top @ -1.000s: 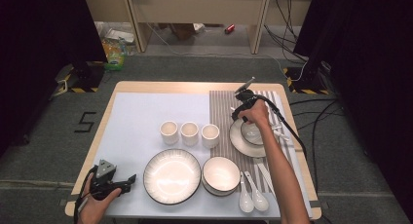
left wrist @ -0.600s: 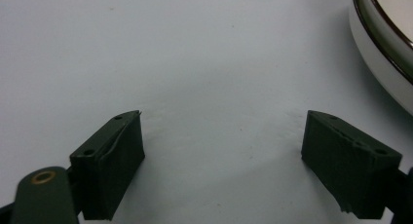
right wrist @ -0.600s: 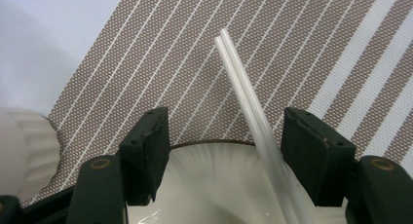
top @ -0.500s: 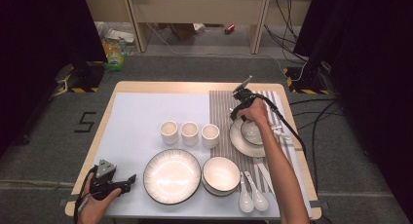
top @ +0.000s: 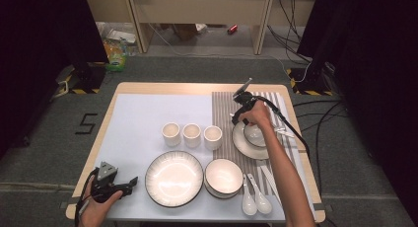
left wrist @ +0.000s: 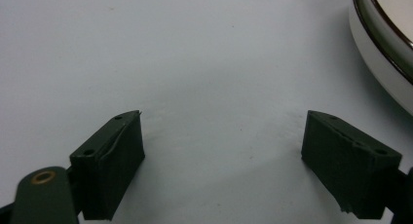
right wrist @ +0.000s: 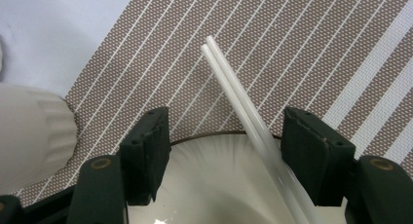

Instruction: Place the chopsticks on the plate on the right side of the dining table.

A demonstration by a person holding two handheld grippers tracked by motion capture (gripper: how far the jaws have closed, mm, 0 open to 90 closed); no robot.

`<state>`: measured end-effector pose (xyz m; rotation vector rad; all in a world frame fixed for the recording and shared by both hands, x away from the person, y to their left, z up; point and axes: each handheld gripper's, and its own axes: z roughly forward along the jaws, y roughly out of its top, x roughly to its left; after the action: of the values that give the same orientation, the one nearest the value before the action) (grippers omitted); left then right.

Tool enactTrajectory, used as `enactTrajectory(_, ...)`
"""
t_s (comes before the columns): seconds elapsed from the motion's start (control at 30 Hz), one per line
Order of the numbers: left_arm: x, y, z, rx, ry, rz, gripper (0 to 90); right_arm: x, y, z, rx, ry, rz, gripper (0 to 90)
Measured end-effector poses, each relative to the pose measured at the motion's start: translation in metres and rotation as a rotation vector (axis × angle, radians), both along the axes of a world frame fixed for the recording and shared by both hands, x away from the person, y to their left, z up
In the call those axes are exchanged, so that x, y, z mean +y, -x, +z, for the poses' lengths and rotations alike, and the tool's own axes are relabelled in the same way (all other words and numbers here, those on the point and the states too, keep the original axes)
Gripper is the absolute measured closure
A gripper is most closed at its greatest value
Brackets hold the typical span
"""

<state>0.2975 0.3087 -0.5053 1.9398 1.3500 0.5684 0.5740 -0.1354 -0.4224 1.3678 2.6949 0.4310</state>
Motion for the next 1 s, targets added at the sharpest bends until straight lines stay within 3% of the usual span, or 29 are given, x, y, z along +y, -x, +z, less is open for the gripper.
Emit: enactTrajectory(1.0, 0.0000, 0.0000, -0.0001, -0.001, -0.001, 0.000, 14.8, 0.0048, 0.0088, -0.0026, 0.025, 0.013, 0.042, 37.2)
